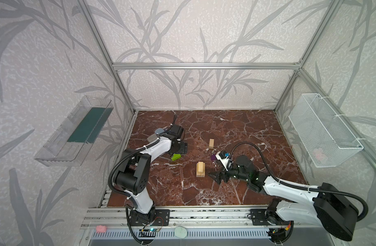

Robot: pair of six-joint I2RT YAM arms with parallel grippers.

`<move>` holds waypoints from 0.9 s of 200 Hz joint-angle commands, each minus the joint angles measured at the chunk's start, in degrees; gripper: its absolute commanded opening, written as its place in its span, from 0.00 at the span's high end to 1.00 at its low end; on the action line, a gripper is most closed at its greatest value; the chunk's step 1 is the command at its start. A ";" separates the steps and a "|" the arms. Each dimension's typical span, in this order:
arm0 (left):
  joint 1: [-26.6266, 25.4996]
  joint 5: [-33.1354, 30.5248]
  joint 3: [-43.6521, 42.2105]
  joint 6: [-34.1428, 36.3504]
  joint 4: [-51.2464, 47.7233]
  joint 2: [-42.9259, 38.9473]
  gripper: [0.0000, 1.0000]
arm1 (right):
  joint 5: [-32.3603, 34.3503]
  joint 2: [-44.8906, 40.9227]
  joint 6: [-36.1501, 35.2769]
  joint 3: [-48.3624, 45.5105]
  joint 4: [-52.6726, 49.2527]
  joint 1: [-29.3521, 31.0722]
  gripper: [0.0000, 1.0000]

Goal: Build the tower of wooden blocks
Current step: 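Grasp the lime-green block with the left gripper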

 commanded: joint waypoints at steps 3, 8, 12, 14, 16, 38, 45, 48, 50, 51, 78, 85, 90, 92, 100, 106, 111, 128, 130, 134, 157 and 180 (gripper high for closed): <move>0.04 3.04 1.30 1.54 -1.12 0.45 0.13 | 0.43 0.10 -0.71 1.72 -0.33 0.25 0.01; -0.03 3.79 1.37 1.95 -1.46 0.68 0.13 | 0.46 0.11 -0.66 1.71 -0.32 0.24 0.01; -0.09 3.97 1.52 1.85 -1.91 0.88 0.13 | 0.47 0.11 -0.69 1.76 -0.38 0.25 0.01; -0.13 3.99 1.66 1.79 -2.23 0.98 0.13 | 0.42 0.11 -0.68 1.73 -0.32 0.25 0.01; -0.11 4.08 1.76 1.71 -2.57 1.05 0.13 | 0.52 0.06 -0.72 1.72 -0.42 0.25 0.01; -0.44 3.17 1.36 0.55 -4.15 1.31 0.14 | 0.96 -0.48 -0.75 1.76 -1.09 0.24 0.01; -0.64 2.53 0.90 0.11 -4.14 0.96 0.14 | 1.23 -0.80 -0.78 1.63 -1.06 0.21 0.01; -0.66 2.15 0.79 -0.12 -4.14 0.91 0.14 | 1.26 -0.90 -0.77 1.54 -1.09 0.25 0.01; -0.71 1.99 0.73 -0.26 -4.23 0.88 0.14 | 1.43 -0.98 -0.74 1.54 -1.09 0.27 0.01; -0.73 1.91 0.70 -0.31 -4.31 0.83 0.14 | 1.48 -0.96 -0.73 1.54 -1.09 0.31 0.01; -2.52 -0.36 0.68 -1.47 -6.06 -0.07 0.22 | 2.22 -1.84 -0.80 1.18 -1.04 0.25 0.01; -3.15 -0.67 0.43 -1.74 -6.14 -0.43 0.24 | 2.31 -1.91 -0.81 1.10 -1.06 0.25 0.01; -3.55 -0.87 0.18 -2.14 -6.06 -0.65 0.25 | 2.31 -1.91 -0.73 1.10 -1.03 0.25 0.01; -3.67 -1.00 0.09 -2.32 -5.97 -0.70 0.26 | 2.31 -1.92 -0.66 1.10 -1.01 0.25 0.01; -4.08 -1.25 -0.19 -3.11 -6.00 -0.73 0.28 | 2.25 -1.83 -0.67 1.10 -1.05 0.25 0.01; -4.36 -1.36 -0.29 -3.47 -6.25 -0.56 0.29 | 2.23 -1.74 -0.62 1.10 -1.02 0.28 0.01; -4.60 -1.77 -0.21 -3.88 -6.65 -0.39 0.29 | 2.14 -1.74 -0.59 1.17 -1.05 0.25 0.01; -5.10 -3.42 -0.31 -5.76 -7.68 0.11 0.33 | 2.14 -1.87 -0.57 1.15 -1.18 0.21 0.01; -5.09 -3.55 -0.36 -6.04 -7.67 0.15 0.34 | 2.14 -1.90 -0.60 1.18 -1.18 0.24 0.01; -5.16 -3.91 -0.53 -6.53 -7.80 0.16 0.34 | 2.14 -1.91 -0.61 1.19 -1.18 0.25 0.01; -5.25 -4.18 -1.30 -9.23 -7.40 -0.27 0.41 | 2.40 -2.09 -0.69 1.10 -1.36 0.25 0.01; -5.33 -3.71 -2.05 -9.65 -7.01 -0.31 0.44 | 2.57 -2.24 -0.77 1.18 -1.69 0.25 0.01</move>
